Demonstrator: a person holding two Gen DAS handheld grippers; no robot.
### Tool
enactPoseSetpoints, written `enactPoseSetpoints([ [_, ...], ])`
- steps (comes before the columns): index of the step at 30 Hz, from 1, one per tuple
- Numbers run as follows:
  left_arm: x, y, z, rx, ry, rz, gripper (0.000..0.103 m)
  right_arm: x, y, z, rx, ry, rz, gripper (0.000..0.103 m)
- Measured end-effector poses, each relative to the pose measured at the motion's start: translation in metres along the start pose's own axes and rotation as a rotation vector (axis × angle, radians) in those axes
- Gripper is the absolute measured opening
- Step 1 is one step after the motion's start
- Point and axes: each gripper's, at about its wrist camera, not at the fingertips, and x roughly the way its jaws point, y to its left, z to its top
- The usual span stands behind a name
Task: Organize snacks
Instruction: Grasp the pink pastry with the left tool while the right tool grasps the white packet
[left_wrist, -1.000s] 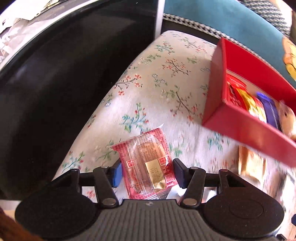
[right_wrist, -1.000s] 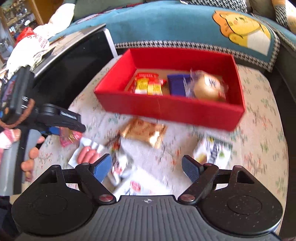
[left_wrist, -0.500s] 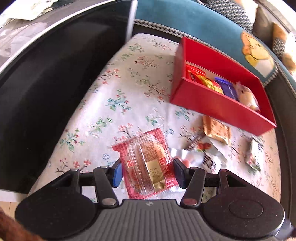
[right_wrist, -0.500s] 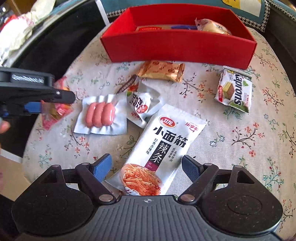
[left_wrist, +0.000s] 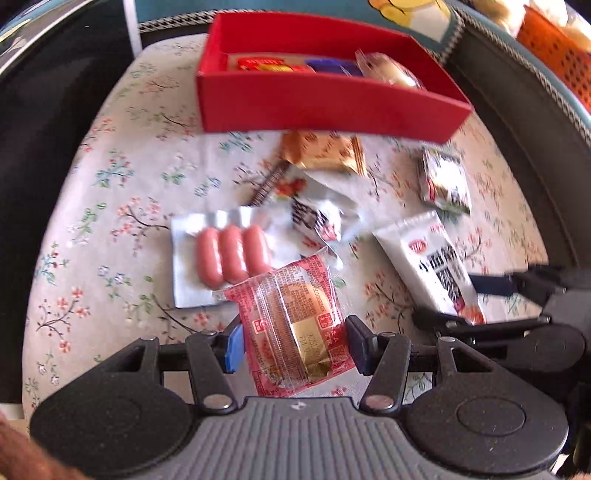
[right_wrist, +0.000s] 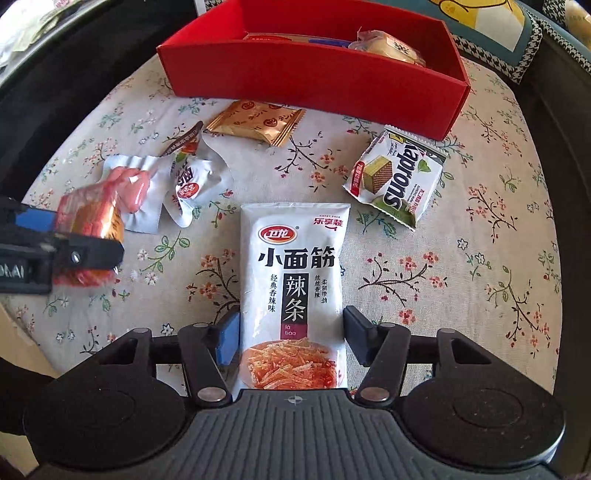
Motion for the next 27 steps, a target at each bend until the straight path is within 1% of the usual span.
enactPoseSetpoints([
  [4, 0.011, -0.012, -0.003, 0.047, 0.020, 0.058, 0.097, 0.004, 0.002, 0.003, -0.024, -0.025, 0.012, 0.078],
  [6, 0.013, -0.013, -0.003, 0.054, 0.018, 0.080, 0.097, 0.006, 0.000, 0.005, -0.032, -0.039, -0.001, 0.084],
  [7, 0.013, -0.013, -0.003, 0.055, 0.016, 0.085, 0.097, 0.008, 0.000, 0.005, -0.036, -0.036, -0.012, 0.090],
  [8, 0.014, -0.013, -0.004, 0.052, 0.017, 0.090, 0.098, 0.011, -0.001, 0.004, -0.036, -0.037, -0.024, 0.095],
  [11, 0.017, -0.007, -0.004, 0.010, 0.026, 0.095, 0.102, 0.017, -0.003, 0.003, -0.044, -0.033, -0.041, 0.103],
  [14, 0.020, -0.005, -0.003, -0.018, 0.030, 0.107, 0.102, 0.019, -0.007, 0.006, -0.015, -0.027, -0.039, 0.103],
  [17, 0.020, -0.005, -0.005, -0.045, 0.020, 0.114, 0.103, 0.020, -0.004, 0.007, -0.016, -0.016, -0.049, 0.103],
  [18, 0.020, -0.007, -0.007, -0.040, 0.016, 0.125, 0.103, 0.019, -0.004, 0.007, -0.019, -0.014, -0.049, 0.103],
  [19, 0.021, -0.011, -0.008, -0.026, 0.015, 0.140, 0.103, 0.018, -0.004, 0.007, -0.021, -0.013, -0.047, 0.100],
  [21, 0.021, -0.016, -0.011, -0.010, 0.014, 0.156, 0.102, 0.013, -0.001, 0.005, -0.044, -0.025, -0.045, 0.089],
  [22, 0.020, -0.018, -0.012, -0.008, 0.012, 0.155, 0.098, 0.008, 0.002, 0.003, -0.061, -0.034, -0.041, 0.077],
  [23, 0.019, -0.020, -0.012, -0.009, 0.010, 0.152, 0.096, 0.004, 0.004, 0.002, -0.077, -0.045, -0.027, 0.059],
  [25, 0.018, -0.020, -0.011, -0.025, 0.015, 0.130, 0.096, 0.001, 0.003, 0.001, -0.067, -0.043, -0.006, 0.056],
  [27, 0.017, -0.023, -0.010, -0.026, 0.011, 0.132, 0.096, -0.002, 0.003, 0.000, -0.068, -0.050, -0.008, 0.053],
])
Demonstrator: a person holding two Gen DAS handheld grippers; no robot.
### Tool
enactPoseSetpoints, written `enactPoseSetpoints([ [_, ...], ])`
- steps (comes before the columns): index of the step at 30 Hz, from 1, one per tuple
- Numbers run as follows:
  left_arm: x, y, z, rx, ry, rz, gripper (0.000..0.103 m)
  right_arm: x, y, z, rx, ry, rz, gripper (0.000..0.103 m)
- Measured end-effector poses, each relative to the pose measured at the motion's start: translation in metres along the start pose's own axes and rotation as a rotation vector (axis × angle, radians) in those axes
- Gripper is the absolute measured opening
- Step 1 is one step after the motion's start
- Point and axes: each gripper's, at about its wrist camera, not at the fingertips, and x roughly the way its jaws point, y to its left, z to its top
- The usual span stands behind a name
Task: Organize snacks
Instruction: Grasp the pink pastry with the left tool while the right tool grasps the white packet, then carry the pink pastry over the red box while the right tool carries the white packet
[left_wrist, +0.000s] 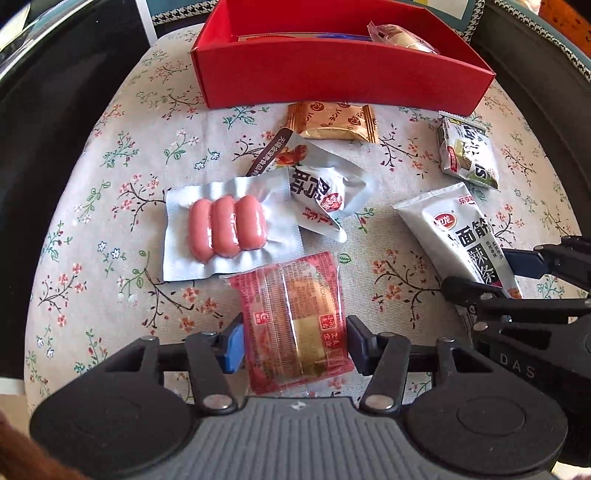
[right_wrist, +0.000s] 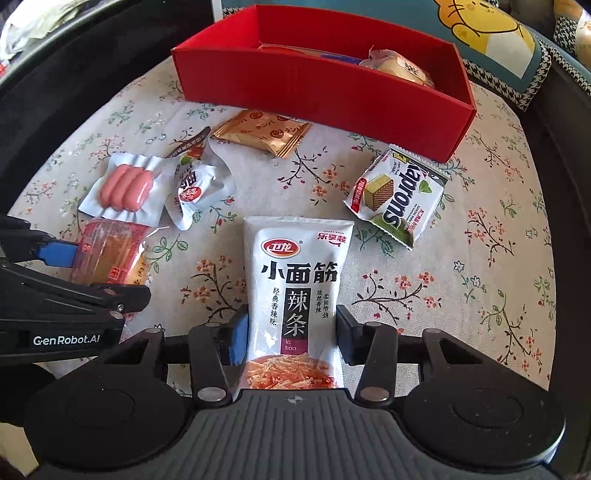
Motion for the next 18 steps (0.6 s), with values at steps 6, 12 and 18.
enactPoseSetpoints([
  [6, -0.015, -0.010, 0.009, 0.011, -0.052, -0.014, 0.096, -0.014, -0.009, -0.001, 0.033, -0.036, 0.012, 0.048],
  [12, -0.023, -0.015, 0.023, 0.021, -0.094, -0.005, 0.096, -0.027, -0.022, 0.000, 0.078, -0.080, 0.015, 0.047],
  [18, -0.026, -0.018, 0.039, 0.029, -0.126, 0.004, 0.096, -0.032, -0.025, 0.008, 0.087, -0.110, 0.012, 0.047],
])
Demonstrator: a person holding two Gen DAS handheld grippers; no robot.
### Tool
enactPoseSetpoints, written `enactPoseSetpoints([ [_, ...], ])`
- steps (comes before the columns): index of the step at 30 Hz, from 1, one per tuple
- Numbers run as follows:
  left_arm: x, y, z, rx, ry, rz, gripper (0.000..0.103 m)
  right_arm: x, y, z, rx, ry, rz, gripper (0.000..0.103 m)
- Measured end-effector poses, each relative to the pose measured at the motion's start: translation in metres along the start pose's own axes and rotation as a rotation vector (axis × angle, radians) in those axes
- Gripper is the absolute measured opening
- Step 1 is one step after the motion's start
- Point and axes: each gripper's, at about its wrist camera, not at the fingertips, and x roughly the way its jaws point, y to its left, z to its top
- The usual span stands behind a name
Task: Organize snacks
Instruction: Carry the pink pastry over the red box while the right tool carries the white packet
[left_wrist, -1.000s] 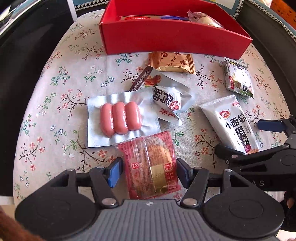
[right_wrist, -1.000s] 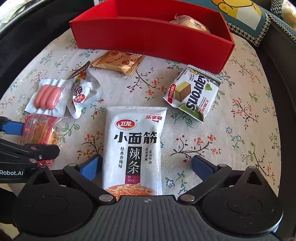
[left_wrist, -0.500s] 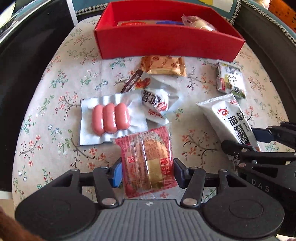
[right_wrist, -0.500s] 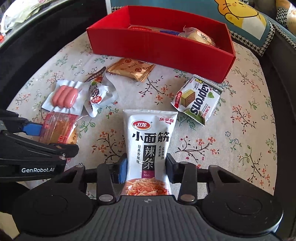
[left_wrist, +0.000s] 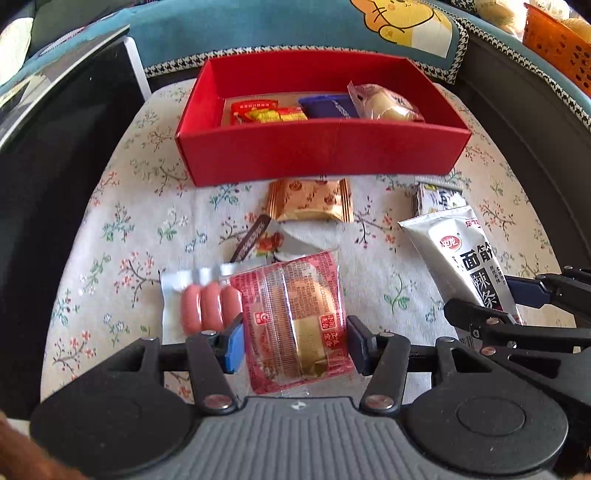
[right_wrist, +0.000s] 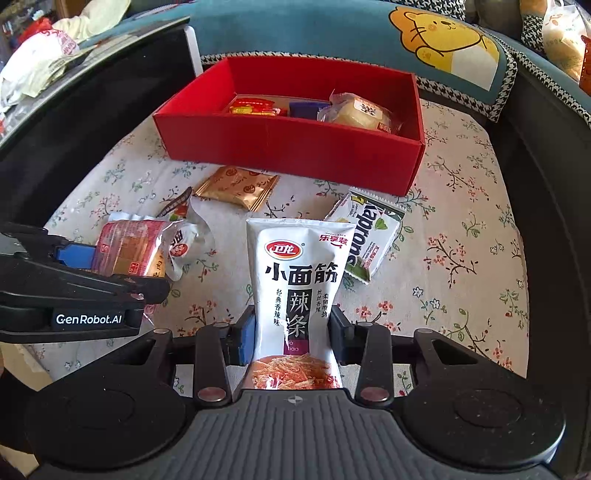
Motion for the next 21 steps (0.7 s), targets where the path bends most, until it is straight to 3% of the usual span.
enactPoseSetpoints([
  [21, 0.003, -0.001, 0.094, -0.021, -0.126, 0.015, 0.096, -0.002, -0.034, 0.080, 0.083, -0.143, 0.004, 0.047],
])
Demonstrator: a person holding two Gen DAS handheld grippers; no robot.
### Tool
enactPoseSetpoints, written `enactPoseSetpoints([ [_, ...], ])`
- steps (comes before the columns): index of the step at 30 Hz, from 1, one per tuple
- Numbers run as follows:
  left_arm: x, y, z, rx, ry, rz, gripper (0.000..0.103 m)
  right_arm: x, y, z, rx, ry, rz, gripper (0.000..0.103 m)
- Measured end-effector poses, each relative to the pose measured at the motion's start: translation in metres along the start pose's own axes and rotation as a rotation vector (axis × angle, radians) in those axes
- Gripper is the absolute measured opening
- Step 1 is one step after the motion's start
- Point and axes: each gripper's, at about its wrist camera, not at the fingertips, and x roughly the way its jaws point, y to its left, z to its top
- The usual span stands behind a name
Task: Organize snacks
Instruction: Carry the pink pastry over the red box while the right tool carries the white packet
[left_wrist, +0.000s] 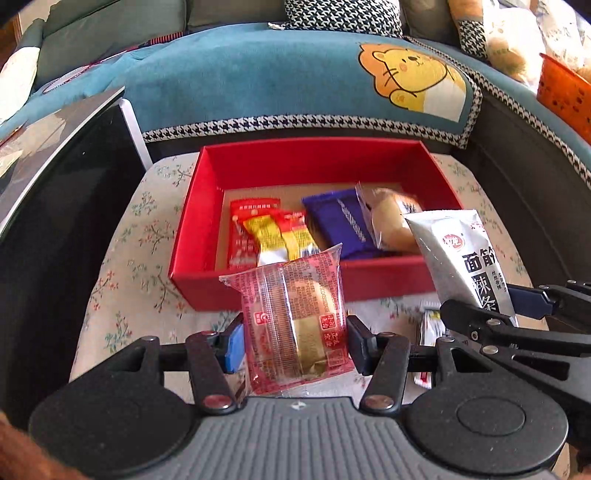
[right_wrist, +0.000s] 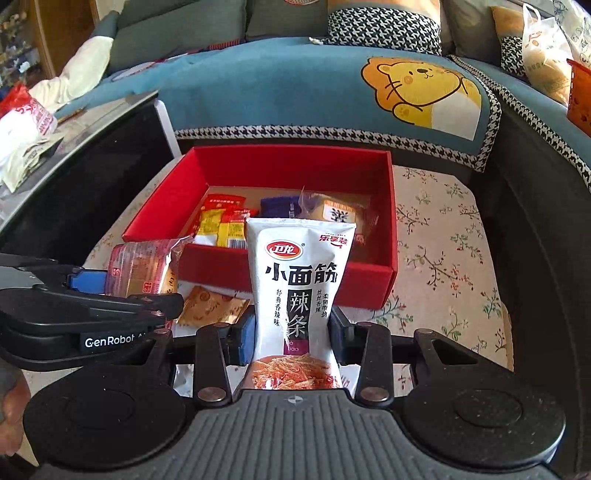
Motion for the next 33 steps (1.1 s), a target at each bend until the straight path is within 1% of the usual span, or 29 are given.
enactPoseSetpoints([
  [4, 0.005, -0.002, 0.018, -0.012, -0.014, -0.006, 0.095, 0.008, -0.002, 0.015, 0.005, -0.015, -0.004, 0.047],
  [7, 0.010, -0.002, 0.028, -0.016, -0.029, 0.006, 0.096, 0.014, -0.004, 0.025, 0.011, -0.023, -0.004, 0.047],
  [16, 0.023, 0.000, 0.052, -0.040, -0.049, 0.024, 0.096, 0.025, -0.010, 0.048, 0.028, -0.046, -0.006, 0.047],
  [26, 0.039, 0.006, 0.071, -0.060, -0.059, 0.056, 0.095, 0.042, -0.010, 0.066, 0.035, -0.055, -0.003, 0.047],
  [33, 0.057, 0.007, 0.076, -0.067, -0.043, 0.068, 0.095, 0.059, -0.010, 0.075, 0.031, -0.046, -0.013, 0.047],
])
